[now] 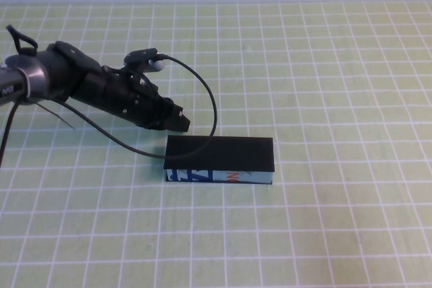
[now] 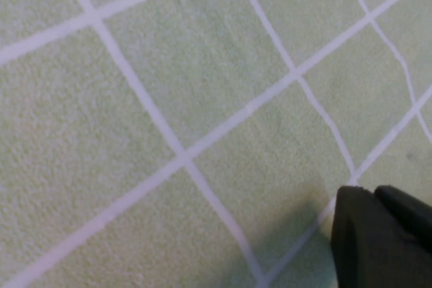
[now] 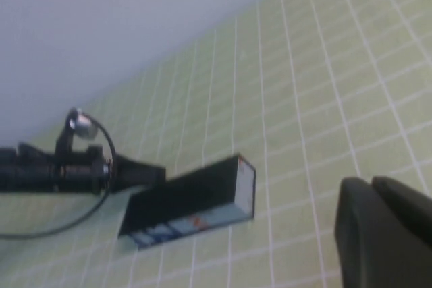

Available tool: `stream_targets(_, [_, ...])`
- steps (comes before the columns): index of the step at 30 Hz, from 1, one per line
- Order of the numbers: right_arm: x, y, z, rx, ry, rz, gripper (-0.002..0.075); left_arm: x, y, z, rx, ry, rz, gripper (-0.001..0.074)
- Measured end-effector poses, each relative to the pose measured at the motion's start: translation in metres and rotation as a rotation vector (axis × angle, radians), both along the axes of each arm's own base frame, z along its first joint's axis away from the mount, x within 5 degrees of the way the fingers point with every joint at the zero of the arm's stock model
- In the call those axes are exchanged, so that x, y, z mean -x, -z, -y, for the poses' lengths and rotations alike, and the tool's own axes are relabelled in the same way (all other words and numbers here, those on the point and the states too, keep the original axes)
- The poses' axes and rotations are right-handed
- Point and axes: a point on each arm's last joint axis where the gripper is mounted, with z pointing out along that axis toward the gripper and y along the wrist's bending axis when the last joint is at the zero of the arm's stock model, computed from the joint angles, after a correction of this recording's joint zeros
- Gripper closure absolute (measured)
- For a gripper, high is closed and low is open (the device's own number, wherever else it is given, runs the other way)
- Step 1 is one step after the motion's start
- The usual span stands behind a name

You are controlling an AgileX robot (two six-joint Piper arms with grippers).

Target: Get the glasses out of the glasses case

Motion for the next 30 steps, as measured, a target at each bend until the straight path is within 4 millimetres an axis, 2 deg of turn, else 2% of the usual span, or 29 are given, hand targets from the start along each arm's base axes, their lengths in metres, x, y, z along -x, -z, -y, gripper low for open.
stream_targets(4, [-0.017,-0.018,-0.009,0.088,-0.125,-0.162,0.0743,0.001,0.0,0.0,0.003,0.007,-0.006,0.0739])
stream_targets(10, [-0.062,-0.034,-0.017,0.222,-0.284,-0.33,0.0743,0.003,0.0,0.001,0.01,0.02,-0.02,0.0739])
stream_targets(17, [-0.119,-0.051,-0.034,0.281,-0.449,-0.354,0.0743,0.004,-0.001,0.002,0.017,0.033,-0.034,0.0739])
stream_targets(25, [-0.163,-0.054,-0.098,0.4,-0.684,-0.338,0.0743,0.005,-0.001,0.002,0.019,0.042,-0.041,0.0739])
stream_targets(30, [-0.183,-0.042,-0.15,0.624,-0.861,-0.312,0.0743,0.005,-0.001,0.002,0.019,0.043,-0.042,0.0739])
